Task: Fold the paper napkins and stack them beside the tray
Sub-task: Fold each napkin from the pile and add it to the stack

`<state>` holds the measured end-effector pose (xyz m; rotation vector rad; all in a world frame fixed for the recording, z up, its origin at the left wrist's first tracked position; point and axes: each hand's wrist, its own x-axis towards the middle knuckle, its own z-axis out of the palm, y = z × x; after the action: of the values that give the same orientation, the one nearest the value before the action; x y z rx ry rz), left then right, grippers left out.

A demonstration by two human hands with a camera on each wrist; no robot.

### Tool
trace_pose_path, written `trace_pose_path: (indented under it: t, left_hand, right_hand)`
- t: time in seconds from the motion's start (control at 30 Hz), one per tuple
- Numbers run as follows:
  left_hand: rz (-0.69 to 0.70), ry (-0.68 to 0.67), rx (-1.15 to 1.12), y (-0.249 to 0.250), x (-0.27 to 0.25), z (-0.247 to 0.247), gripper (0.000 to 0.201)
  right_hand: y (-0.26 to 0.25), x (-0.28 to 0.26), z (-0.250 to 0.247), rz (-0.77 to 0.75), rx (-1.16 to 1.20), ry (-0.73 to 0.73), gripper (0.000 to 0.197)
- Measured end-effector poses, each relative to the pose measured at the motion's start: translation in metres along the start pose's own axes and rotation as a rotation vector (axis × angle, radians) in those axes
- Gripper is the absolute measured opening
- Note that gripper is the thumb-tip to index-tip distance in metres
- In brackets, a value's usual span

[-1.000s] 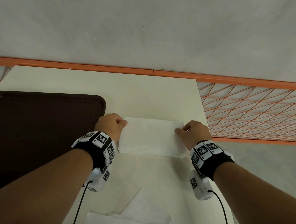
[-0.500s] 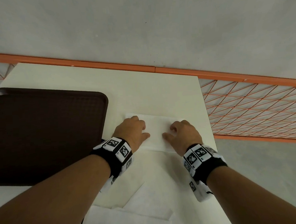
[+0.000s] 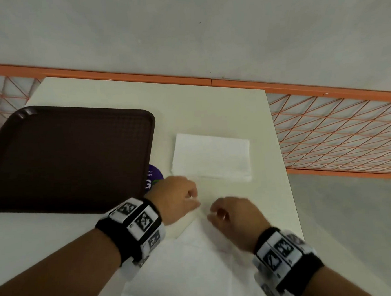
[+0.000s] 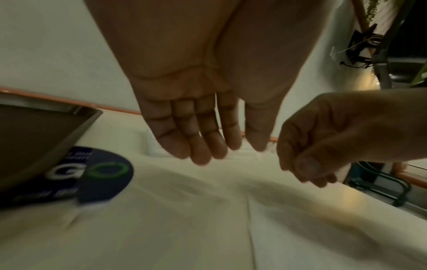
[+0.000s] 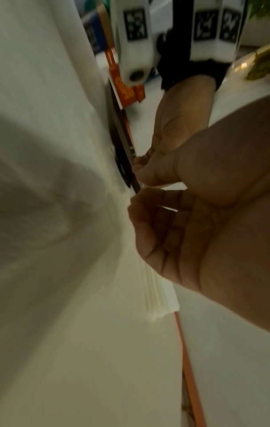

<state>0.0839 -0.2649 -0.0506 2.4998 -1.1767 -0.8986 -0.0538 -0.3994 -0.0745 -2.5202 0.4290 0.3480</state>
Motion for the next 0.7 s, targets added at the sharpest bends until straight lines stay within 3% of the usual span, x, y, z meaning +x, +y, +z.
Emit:
trace_pose_path:
  t: [0.1, 0.17, 0.27, 0.37, 0.57, 0.7]
  left_hand:
    - [0.007, -0.232, 0.083, -0.006, -0.041, 0.024, 0.043]
    - [-0.002, -0.309, 0.154, -0.008, -0.057, 0.039, 0.055]
    - [0.035, -0.274, 0.29, -0.004, -0.072, 0.055, 0.058]
    - [0.045, -0.198, 0.361, -0.002, -0.078, 0.064, 0.045]
    - [-0.001, -0.102, 0.32, -0.007, -0.089, 0.073, 0.02]
    - [-0.006, -0.058, 0.171, -0.007, -0.098, 0.069, 0.022]
  right_hand:
    - [-0.01, -0.04, 0.03, -0.045, -0.041, -0.196, 0.037]
    - [-0.014, -0.054, 0.041, -0.041, -0.124, -0.244, 0.049]
    - [-0.024, -0.061, 0.049, -0.026, -0.205, -0.224, 0.048]
    - [-0.027, -0.061, 0.054, 0.013, -0.203, -0.198, 0.042]
    - [-0.026, -0.066, 0.061, 0.102, -0.133, -0.121, 0.056]
    - [-0.022, -0.071, 0.062, 0.089, -0.055, -0.07, 0.038]
